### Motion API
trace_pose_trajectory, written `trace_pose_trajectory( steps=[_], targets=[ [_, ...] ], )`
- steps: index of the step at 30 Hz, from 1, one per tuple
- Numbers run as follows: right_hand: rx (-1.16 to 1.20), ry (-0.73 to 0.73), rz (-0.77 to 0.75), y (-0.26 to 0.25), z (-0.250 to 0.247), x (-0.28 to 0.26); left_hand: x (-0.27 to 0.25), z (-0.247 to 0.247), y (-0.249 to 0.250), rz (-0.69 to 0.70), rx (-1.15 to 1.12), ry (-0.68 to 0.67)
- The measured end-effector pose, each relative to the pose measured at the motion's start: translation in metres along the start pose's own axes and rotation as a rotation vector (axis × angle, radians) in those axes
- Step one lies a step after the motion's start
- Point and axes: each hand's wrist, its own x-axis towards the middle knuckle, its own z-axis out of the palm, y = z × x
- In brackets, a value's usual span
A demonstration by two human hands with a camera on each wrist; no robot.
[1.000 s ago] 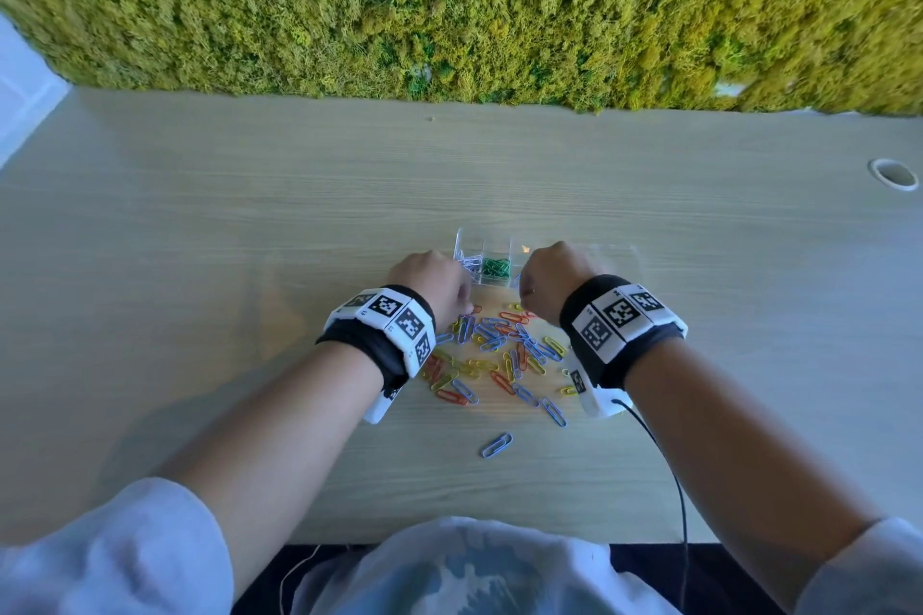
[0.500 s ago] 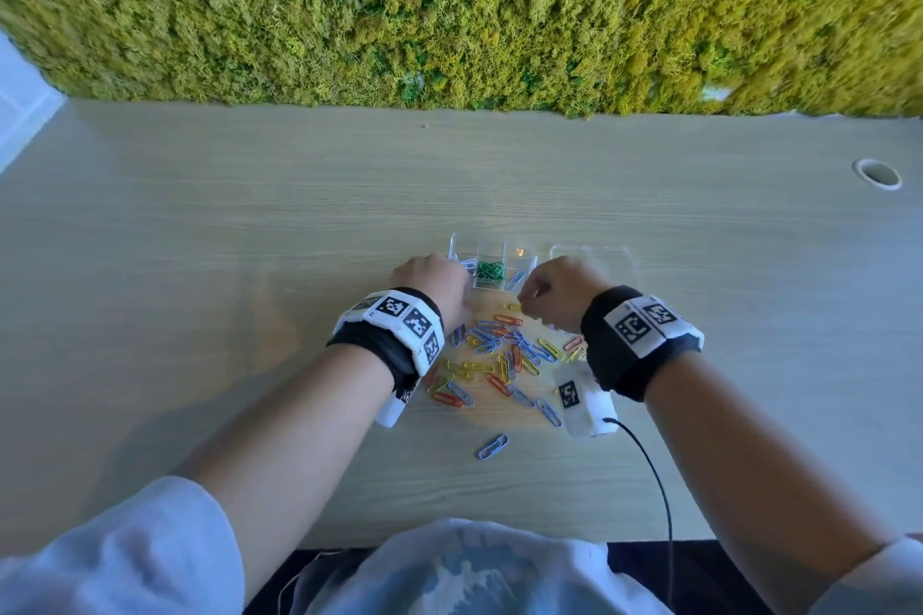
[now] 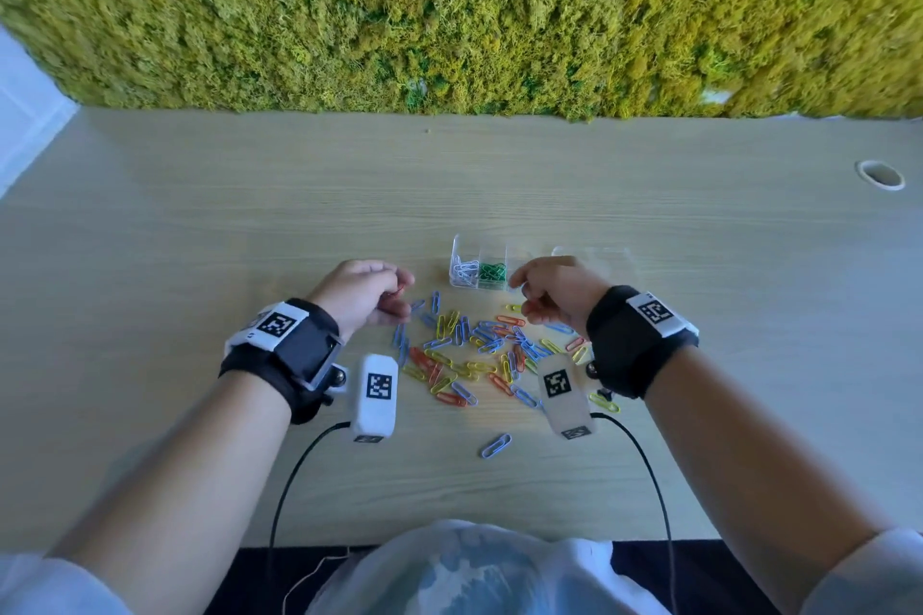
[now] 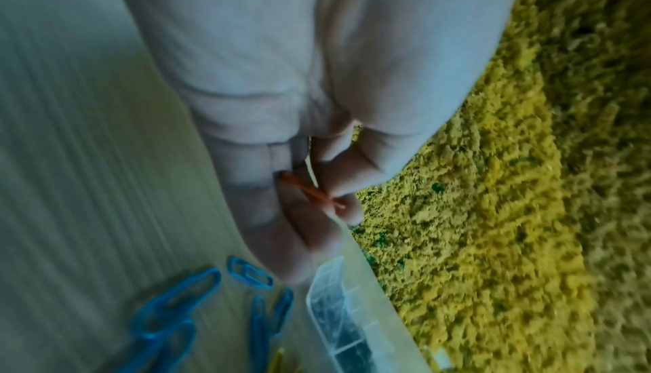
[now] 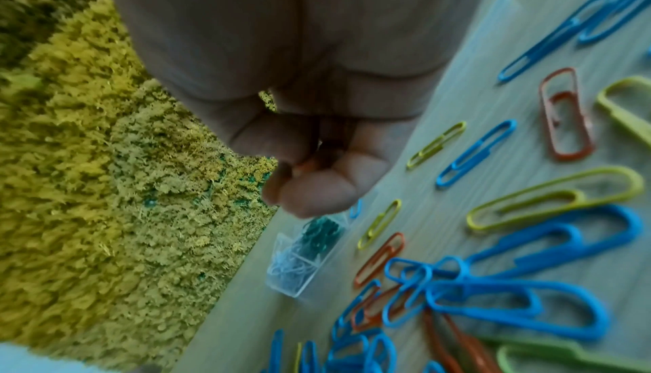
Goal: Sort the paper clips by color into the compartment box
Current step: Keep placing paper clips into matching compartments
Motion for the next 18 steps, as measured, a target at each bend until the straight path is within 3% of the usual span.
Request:
trace_pose_trajectory(
  steps=[2, 5, 7, 9, 12, 15, 18],
  targets=[
    [0.064, 0.048, 0.038, -0.001, 0.001, 0.000, 0.001, -0.002, -0.003, -0.023, 0.110, 0.027],
    [0.158, 0.092, 0.077, -0.004, 0.005, -0.003, -0.003, 0.001, -0.008, 0.021, 0.573, -0.030],
    [-0.068, 0.069, -0.009, -0.005, 0.007, -0.006, -0.009, 0.006, -0.010, 0.139, 0.869, -0.066],
    [-0.474, 0.092, -0.150, -0.005, 0.010, -0.008, -0.014, 0.010, -0.011, 0.237, 1.059, -0.133],
    [-0.898, 0.101, -0.183, -0.005, 0.018, -0.006, -0.016, 0.012, -0.012, 0.246, 1.223, -0.182],
    [-1.077, 0.056, -0.146, -0.008, 0.025, -0.002, -0.015, 0.013, -0.012, 0.284, 1.272, -0.180],
    [-1.102, 0.029, -0.125, -0.008, 0.025, -0.003, -0.015, 0.014, -0.012, 0.292, 1.274, -0.189]
  ],
)
